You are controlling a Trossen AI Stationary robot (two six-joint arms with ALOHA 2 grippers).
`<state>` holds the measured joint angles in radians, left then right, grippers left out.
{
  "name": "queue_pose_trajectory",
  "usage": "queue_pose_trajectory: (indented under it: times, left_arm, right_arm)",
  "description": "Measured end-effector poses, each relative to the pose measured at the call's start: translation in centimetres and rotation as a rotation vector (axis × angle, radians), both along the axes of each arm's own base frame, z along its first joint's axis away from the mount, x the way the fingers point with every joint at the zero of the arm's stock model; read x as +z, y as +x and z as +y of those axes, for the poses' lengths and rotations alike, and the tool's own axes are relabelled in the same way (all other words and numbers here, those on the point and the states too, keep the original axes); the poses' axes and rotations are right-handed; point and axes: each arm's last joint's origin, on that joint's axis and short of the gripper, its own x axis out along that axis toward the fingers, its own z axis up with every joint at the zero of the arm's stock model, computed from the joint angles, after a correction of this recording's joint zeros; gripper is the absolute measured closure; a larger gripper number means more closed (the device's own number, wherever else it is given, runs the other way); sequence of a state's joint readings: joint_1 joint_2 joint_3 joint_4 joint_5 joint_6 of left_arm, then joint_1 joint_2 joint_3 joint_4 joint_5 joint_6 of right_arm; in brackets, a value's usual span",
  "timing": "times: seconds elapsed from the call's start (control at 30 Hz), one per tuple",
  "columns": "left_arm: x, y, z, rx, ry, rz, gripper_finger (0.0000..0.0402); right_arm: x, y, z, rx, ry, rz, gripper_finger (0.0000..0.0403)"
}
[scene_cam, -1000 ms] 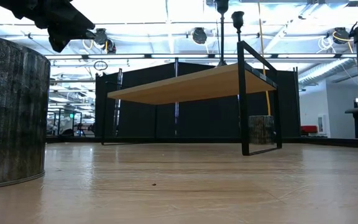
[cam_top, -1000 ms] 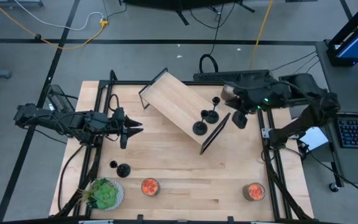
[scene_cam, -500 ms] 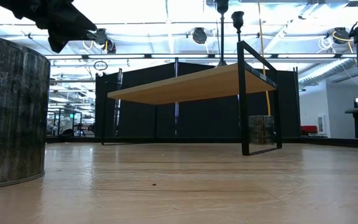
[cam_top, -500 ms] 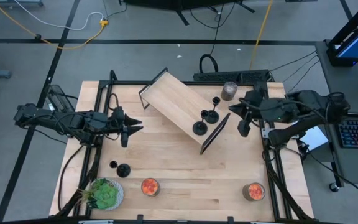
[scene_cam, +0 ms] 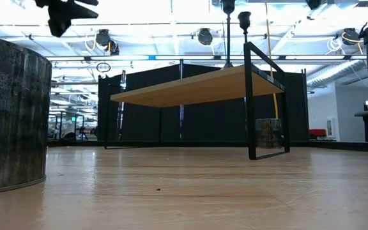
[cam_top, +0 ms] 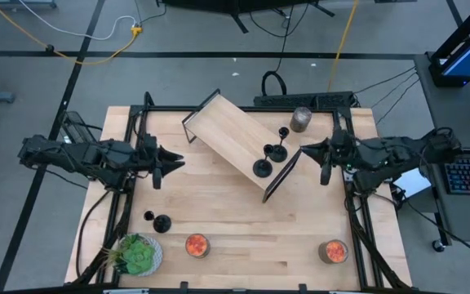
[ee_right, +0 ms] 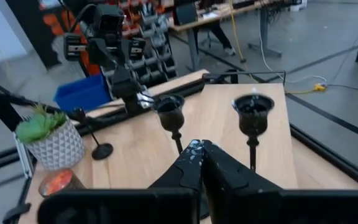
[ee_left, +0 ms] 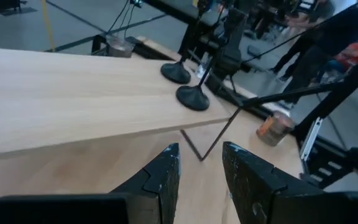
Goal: Pick & Place candle stick holders
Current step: Put the black candle holder on the shelf
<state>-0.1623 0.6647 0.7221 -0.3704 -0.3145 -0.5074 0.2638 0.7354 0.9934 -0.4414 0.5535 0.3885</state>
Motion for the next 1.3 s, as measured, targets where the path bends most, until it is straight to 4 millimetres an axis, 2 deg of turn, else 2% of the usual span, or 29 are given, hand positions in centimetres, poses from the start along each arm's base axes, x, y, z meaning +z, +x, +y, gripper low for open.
queue_pose_trajectory:
  times: [0.3,0.57,0.73,1.03,1.3]
  left_arm:
    - [2.9,0.4,-0.5,0.021,-0.133,0.366,0.0275]
    - [4.8,0.9,-1.3,0.06,-0.433,0.703,0.0275]
    - [5.1,0.7,-2.0,0.103,-0.594,0.875,0.0275]
    - [5.0,-0.1,-4.0,0.172,-0.716,0.953,0.0275]
    - [5.0,-0.7,-5.4,0.21,-0.744,0.96,0.0275]
  right_arm:
    - [-3.6,-1.6,-0.4,0.0,0.015,-0.161,0.0403]
    - [-5.4,-2.5,-0.7,0.002,0.007,-0.213,0.0403]
    - [-6.3,-2.9,-0.8,0.003,0.005,-0.215,0.0403]
    - [-8.5,-3.3,-0.9,-0.007,-0.005,-0.191,0.0403]
    - [-9.7,-3.8,-1.1,-0.019,-0.04,-0.139,0.0403]
